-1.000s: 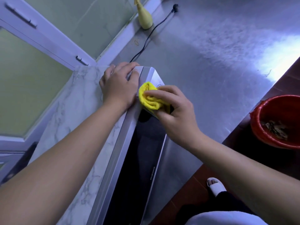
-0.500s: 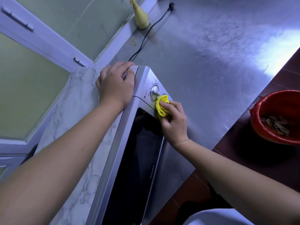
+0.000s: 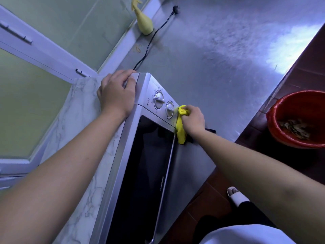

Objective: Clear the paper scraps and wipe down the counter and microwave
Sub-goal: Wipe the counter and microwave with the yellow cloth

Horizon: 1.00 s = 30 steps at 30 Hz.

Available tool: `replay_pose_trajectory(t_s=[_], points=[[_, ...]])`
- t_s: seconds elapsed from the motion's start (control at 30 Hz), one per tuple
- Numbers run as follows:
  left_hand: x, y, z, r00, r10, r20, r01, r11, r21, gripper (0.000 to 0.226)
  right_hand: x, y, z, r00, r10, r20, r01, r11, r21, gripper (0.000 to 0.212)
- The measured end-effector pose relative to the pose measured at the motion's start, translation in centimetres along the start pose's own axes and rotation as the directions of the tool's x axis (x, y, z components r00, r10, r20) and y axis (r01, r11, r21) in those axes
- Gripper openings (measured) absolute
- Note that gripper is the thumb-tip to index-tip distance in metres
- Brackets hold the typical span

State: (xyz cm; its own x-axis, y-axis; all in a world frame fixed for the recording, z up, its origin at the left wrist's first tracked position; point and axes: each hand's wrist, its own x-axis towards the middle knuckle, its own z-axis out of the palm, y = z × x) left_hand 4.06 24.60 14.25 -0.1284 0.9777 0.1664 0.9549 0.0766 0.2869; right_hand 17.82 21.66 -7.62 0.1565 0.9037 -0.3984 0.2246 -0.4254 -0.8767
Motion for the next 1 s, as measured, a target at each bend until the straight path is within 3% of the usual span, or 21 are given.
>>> replay_pose_trajectory(t_s=[0.17,0.33,0.5,0.57,0.67,0.8,0.9,1.0], points=[[-0.2,0.1,-0.1,1.000,-0.022,0.001,0.022,1.000,-0.014,0.035,2.5,-1.0,-1.6,0.980,0.186,0.077,-0.194,0.974,0.116,0.019],[-0.2,0.2,-0.4,1.000,-0.014,0.024,0.014,1.000,0.015,0.035,0.4,-0.4,-1.9,0.994,0.106,0.014,-0.106,0.963,0.249,0.031],[0.2,-0.2,0.0,1.000,-0.001,0.030,0.000,1.000,0.029,0.038,0.9,-3.2,-2.5,0.998,-0.048,-0.042,0.055,0.984,0.169,0.037],[0.3,-0.4,0.0,0.999,-0.006,0.032,0.005,1.000,0.023,0.038,0.9,-4.4,-2.0,1.000,-0.008,-0.016,0.011,0.990,0.140,0.039],[0.3,-0.6,0.0,0.999,-0.016,0.042,0.015,1.000,0.016,0.038,-0.1,-4.8,-1.8,0.991,0.134,0.003,-0.131,0.962,0.238,0.038],[0.3,-0.5,-0.1,0.999,-0.008,0.039,0.008,1.000,0.019,0.038,-4.5,-2.7,-2.6,0.950,0.181,0.254,-0.272,0.879,0.391,0.034],[-0.4,-0.1,-0.3,1.000,0.009,-0.005,-0.009,1.000,-0.027,0.035,-7.0,-2.7,-4.5,0.877,0.070,0.476,-0.283,0.876,0.391,0.034],[-1.4,0.3,-1.0,0.999,0.020,-0.039,-0.024,0.995,-0.093,0.034,-7.8,-4.4,-6.9,0.846,-0.074,0.528,-0.213,0.861,0.462,0.030]])
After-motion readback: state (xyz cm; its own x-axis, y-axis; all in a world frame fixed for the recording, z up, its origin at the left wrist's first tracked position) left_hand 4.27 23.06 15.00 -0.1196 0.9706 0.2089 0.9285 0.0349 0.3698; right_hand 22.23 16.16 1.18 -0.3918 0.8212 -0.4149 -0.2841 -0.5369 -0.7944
